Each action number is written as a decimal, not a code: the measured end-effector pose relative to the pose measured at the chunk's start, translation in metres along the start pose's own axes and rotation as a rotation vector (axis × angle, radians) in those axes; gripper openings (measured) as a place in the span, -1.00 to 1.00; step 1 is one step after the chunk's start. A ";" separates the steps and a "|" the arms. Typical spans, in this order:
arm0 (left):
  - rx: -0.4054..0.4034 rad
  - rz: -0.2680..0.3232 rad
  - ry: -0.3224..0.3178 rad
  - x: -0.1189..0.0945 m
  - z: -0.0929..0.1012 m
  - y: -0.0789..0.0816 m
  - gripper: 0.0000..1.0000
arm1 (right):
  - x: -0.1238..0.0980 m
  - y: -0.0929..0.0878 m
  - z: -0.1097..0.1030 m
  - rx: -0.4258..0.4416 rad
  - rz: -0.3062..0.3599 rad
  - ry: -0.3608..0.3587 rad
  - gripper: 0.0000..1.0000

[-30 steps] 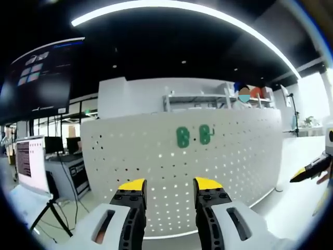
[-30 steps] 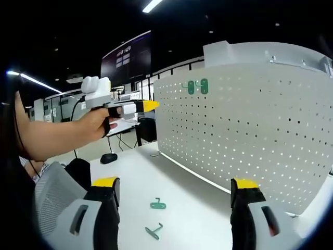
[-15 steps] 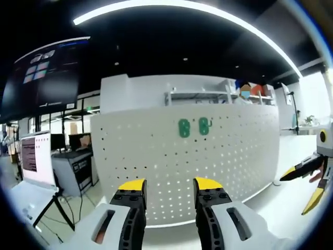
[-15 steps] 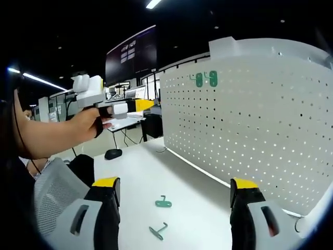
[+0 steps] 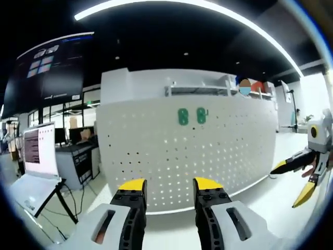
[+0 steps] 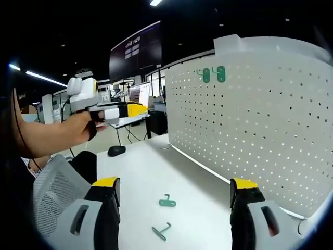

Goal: Insert the hook assembly into the mounting plate slot until the hook locks in place.

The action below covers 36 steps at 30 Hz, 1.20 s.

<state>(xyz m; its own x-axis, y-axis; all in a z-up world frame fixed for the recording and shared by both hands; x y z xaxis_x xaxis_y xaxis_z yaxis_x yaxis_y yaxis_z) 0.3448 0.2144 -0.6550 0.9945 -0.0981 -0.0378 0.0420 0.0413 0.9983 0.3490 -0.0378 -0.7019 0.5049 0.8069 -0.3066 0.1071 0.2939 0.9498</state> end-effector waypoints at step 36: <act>0.033 -0.151 -0.328 0.007 0.018 -0.035 -0.33 | -0.002 -0.003 0.000 0.004 -0.012 -0.012 0.69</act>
<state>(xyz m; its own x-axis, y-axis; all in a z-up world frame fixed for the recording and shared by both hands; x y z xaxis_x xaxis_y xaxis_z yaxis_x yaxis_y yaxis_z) 0.3490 0.1946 -0.6894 0.8930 -0.4150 -0.1740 0.1778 -0.0297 0.9836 0.3477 -0.0398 -0.7039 0.5135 0.7975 -0.3169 0.1161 0.3013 0.9464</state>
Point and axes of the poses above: the point that each gripper's makers call its tool centre point, and the gripper's own axes: x roughly forward along the fingers, z roughly to its right, y roughly out of its top, the point moved 7 cm from there along -x, roughly backward along the fingers, and after that the axes turned 6 degrees about -x, right-handed, at the moved point
